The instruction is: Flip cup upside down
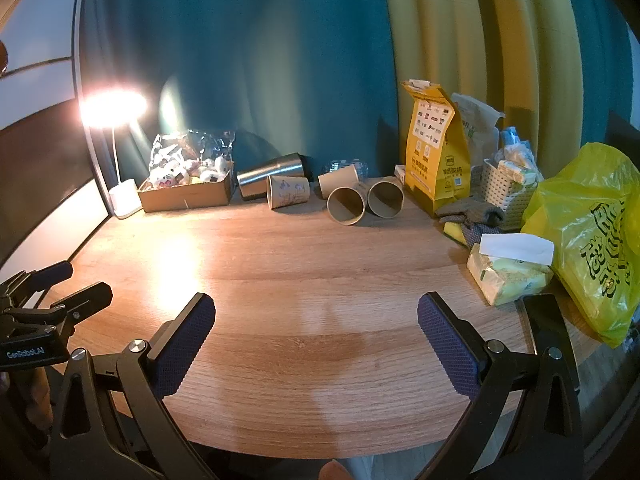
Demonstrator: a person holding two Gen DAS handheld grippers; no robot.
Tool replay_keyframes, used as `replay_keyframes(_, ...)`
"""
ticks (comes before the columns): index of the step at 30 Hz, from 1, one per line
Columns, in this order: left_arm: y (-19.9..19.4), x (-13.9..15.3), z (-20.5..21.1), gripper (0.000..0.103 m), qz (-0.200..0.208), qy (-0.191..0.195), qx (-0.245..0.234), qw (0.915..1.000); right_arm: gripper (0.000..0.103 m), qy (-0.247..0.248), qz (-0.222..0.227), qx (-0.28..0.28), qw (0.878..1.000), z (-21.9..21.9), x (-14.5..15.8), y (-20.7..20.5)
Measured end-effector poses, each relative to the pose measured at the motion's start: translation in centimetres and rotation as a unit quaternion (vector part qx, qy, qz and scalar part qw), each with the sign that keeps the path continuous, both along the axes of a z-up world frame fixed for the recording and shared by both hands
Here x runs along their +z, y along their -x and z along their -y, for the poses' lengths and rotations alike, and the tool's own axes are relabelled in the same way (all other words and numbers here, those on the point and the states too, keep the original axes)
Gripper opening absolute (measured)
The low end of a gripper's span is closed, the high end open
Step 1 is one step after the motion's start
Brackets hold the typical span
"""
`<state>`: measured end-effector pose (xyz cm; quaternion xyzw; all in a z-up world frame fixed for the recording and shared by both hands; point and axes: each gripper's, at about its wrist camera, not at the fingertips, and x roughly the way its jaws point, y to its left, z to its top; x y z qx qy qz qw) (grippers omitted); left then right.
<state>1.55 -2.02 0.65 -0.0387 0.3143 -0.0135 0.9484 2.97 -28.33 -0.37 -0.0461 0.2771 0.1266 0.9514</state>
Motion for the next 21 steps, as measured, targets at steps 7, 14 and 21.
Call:
replay_keyframes(7,0.07,-0.02,0.03,0.102,0.001,0.001,0.000,1.0000,0.102,0.000,-0.001,-0.001,1.000,-0.04,-0.01,-0.05)
replay_keyframes(14,0.14,0.06,0.07,0.102,0.003,0.001,0.000,1.0000,0.102,0.000,0.000,-0.001,1.000,0.28,-0.07,-0.08)
replay_keyframes(21,0.34,0.13,0.28,0.102,0.005,0.001,-0.001,1.0000,0.102,-0.002,0.000,-0.002,1.000,0.24,-0.03,-0.09)
